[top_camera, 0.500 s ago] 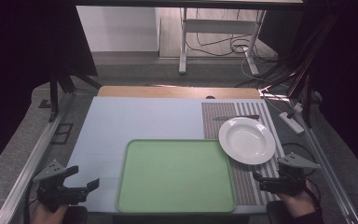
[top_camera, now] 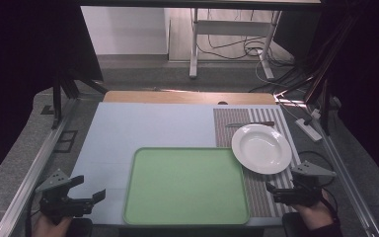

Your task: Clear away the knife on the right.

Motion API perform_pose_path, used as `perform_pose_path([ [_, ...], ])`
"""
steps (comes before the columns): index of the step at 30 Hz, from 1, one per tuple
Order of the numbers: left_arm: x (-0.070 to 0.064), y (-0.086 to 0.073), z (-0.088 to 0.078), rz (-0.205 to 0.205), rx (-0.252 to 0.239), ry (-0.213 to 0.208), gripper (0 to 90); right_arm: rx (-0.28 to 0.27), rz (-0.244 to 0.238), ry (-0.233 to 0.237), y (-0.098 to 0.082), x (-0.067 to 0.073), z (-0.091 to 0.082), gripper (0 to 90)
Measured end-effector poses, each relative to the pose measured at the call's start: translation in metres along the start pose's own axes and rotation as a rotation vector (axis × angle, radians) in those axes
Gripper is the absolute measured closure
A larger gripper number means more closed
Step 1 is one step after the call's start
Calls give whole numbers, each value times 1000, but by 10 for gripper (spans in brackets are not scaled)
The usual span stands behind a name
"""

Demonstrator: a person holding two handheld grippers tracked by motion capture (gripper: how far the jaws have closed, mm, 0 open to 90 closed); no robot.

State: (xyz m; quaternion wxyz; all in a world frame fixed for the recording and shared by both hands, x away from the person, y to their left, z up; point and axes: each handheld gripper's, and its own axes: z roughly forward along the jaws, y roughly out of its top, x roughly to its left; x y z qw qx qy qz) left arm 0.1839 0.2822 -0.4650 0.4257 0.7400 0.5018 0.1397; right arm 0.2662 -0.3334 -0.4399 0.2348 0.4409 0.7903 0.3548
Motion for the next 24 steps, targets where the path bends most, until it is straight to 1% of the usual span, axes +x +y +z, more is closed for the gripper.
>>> perform_pose_path([
  [6,0,0,0,3,2,1,23,22,-7,7,1,1,2,0],
  [8,-1,0,0,6,3,3,24,30,-14,20,1,1,3,0],
  [10,-1,0,0,9,5,6,24,35,-18,20,1,1,3,0],
  [12,-2,1,1,16,7,12,23,40,-20,30,2,1,4,0],
  [14,-3,1,1,18,7,12,22,45,-17,32,2,1,4,0],
  [15,-4,1,1,31,13,16,20,51,-10,40,2,0,5,0],
  [17,-4,1,1,42,12,12,14,54,-1,43,3,-1,5,0],
  [20,-5,2,1,51,-2,3,0,40,1,52,5,0,5,0],
  [22,-5,2,1,50,0,2,0,33,-5,55,7,1,6,0],
  [24,-5,2,2,55,11,6,0,20,-17,55,11,2,7,0],
])
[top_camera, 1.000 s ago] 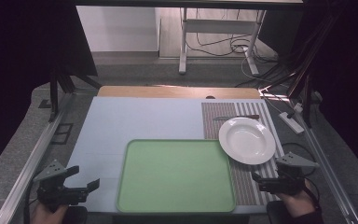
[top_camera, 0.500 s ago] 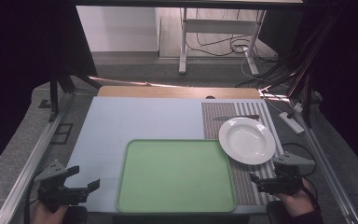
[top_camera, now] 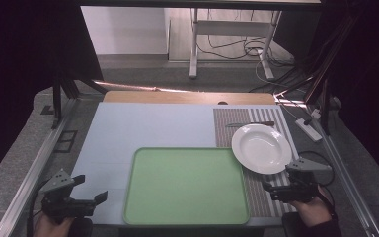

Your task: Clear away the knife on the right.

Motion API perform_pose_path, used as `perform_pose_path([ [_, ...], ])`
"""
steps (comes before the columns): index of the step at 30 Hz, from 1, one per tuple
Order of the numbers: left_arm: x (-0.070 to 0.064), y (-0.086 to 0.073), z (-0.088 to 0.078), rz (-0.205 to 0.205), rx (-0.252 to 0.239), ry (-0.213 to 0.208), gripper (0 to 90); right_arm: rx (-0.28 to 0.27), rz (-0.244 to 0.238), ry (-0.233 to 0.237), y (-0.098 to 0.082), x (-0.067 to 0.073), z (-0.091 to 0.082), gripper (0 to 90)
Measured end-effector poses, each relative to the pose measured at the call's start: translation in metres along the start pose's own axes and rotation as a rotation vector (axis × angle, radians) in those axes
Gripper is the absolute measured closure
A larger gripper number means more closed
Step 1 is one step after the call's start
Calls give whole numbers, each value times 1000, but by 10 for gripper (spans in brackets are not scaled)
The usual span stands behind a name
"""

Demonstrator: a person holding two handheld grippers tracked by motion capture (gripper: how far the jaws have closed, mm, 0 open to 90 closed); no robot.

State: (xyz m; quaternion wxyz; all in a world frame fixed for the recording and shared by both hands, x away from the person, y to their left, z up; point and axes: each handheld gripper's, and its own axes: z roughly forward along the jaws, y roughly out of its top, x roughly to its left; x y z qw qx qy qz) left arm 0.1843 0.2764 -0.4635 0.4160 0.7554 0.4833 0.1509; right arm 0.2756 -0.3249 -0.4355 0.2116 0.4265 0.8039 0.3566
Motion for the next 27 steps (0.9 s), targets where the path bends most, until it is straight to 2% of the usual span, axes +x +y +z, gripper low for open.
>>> perform_pose_path([
  [4,-1,0,1,4,7,-1,0,-15,16,16,3,0,2,0],
  [10,1,1,4,-7,35,1,1,-45,11,32,7,-1,6,0],
  [16,1,1,4,-9,33,-2,9,-34,-19,43,13,1,11,0],
  [21,1,0,3,-12,30,-9,9,-32,-34,70,19,1,18,0],
  [27,2,0,3,-12,27,-16,10,-38,-11,115,30,-4,29,0],
])
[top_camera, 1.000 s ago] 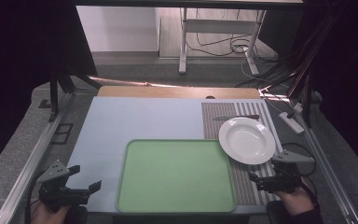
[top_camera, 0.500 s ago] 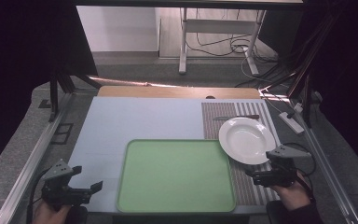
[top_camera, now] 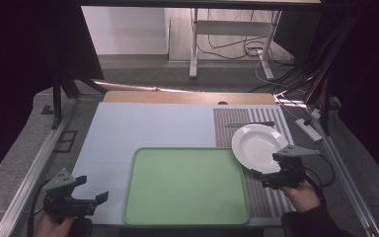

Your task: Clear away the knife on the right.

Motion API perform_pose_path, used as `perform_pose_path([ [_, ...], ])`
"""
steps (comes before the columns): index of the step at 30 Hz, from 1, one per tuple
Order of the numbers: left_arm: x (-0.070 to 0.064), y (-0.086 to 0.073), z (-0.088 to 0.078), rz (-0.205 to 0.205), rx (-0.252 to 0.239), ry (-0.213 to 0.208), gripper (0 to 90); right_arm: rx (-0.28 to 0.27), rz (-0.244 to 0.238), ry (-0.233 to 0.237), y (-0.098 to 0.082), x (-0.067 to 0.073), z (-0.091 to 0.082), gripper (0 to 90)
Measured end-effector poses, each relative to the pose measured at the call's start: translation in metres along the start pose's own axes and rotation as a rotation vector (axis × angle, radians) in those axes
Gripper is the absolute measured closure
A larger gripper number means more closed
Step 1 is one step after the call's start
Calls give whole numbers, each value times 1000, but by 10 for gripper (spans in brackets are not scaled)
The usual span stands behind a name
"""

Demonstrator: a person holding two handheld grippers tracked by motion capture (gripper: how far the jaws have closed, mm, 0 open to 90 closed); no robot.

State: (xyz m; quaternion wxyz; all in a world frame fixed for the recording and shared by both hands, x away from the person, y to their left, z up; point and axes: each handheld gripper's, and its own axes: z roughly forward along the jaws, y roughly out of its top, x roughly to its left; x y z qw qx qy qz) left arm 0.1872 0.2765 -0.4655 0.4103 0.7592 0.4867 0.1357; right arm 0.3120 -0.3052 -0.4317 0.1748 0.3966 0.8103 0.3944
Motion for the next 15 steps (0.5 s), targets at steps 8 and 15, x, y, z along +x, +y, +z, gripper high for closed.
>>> perform_pose_path([
  [8,1,0,0,-4,-1,-6,13,-4,-32,19,12,0,16,0],
  [15,1,0,0,-5,-3,-10,13,28,-30,40,19,-7,32,0],
])
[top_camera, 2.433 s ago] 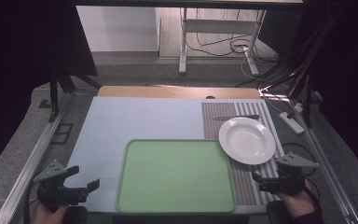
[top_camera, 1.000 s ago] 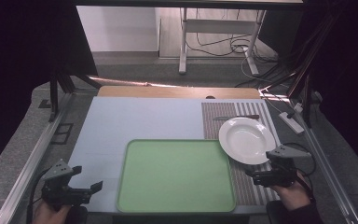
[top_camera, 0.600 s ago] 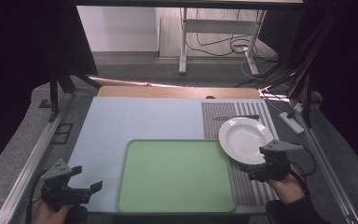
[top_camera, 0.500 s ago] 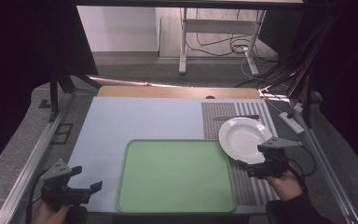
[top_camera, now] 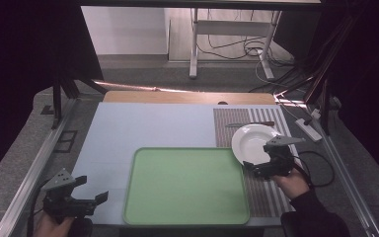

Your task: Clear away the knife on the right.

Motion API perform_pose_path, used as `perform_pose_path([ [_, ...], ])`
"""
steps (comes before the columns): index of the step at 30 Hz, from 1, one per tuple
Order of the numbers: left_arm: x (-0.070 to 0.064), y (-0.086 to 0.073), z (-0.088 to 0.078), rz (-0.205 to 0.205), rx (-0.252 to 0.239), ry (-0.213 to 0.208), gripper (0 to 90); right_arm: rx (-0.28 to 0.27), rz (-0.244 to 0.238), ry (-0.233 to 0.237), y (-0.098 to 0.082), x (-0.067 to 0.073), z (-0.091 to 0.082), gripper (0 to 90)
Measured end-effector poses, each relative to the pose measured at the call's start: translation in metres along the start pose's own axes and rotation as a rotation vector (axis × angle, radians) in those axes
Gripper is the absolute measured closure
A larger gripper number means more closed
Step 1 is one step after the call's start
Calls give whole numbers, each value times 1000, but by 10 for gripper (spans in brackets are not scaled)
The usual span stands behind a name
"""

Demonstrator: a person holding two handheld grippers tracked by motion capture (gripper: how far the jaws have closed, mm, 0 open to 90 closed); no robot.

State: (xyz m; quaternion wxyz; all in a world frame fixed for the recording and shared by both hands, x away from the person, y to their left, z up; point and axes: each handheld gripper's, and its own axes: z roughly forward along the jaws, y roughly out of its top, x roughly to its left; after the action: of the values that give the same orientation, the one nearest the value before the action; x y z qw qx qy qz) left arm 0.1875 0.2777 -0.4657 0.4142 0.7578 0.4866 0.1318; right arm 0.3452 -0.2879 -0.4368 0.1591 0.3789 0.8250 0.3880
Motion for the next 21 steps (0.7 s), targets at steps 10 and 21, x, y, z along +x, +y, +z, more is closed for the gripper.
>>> perform_pose_path([
  [10,1,0,0,-3,0,-9,14,24,17,-5,13,-22,17,0],
  [21,1,0,0,-7,-1,-16,15,51,71,-62,28,-51,47,0],
])
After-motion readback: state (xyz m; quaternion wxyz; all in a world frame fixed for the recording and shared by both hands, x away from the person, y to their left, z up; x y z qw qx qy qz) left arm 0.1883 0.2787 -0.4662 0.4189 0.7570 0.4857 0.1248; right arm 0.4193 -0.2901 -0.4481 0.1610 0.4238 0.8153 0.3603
